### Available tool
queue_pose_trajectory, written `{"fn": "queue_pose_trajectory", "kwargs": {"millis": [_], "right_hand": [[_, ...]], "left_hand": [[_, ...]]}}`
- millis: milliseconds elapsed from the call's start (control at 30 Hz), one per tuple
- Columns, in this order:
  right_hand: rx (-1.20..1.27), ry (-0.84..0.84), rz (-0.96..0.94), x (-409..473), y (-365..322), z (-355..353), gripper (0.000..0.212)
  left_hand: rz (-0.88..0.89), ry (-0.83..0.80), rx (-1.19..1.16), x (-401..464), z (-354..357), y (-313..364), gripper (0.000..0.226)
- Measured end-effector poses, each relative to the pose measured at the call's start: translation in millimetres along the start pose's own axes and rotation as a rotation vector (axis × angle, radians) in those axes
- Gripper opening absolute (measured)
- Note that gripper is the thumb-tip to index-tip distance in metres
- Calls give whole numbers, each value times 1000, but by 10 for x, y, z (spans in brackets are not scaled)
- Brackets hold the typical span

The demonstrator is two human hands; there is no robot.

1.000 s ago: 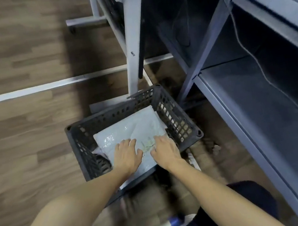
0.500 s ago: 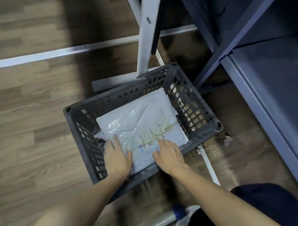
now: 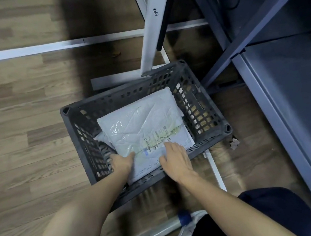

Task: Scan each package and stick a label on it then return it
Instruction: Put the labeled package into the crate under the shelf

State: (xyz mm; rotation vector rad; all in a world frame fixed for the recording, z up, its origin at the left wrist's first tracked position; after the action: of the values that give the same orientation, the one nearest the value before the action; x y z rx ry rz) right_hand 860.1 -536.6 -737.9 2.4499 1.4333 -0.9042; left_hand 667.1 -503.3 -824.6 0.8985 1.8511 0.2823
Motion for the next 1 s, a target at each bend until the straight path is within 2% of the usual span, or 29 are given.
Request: {"fn": "queue_pose_trajectory", "kwargs": {"millis": [133,300,500,667,867,1000], "right_hand": [[-5,24,-6,10,0,-55,54],[-32,46,-7,-2,12,-166,55],[-38,119,-17,-47,57,-525,56],[-47,238,-14,-127,83,-1012,57],[-16,323,-26,-315,138,-1542,69],[46,372,0,-503,238,-1884,83]], "left_hand": [[59,-34,-74,83,-17,40,69],[135,-27,-178,-45,-4,245,75],[355,18,-245,-257,-203,858,53],[577,-9,-16,-440,-682,1295,33],[836,-161,117,-863,-1049,2048,27],[992,-238,166,-1287,-1134,2552,34]]}}
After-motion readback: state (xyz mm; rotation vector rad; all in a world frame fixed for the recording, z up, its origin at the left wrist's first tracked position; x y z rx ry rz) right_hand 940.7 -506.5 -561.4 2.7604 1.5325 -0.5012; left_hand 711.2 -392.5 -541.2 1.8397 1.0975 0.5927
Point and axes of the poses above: each hand's wrist, its own x-axis towards the middle knuckle, its own z-axis out of the palm, y = z × x, the point moved 9 cm from there along x, towards the middle knuckle, and after that the axes turned 11 degrees about z, right-handed, at the moved point
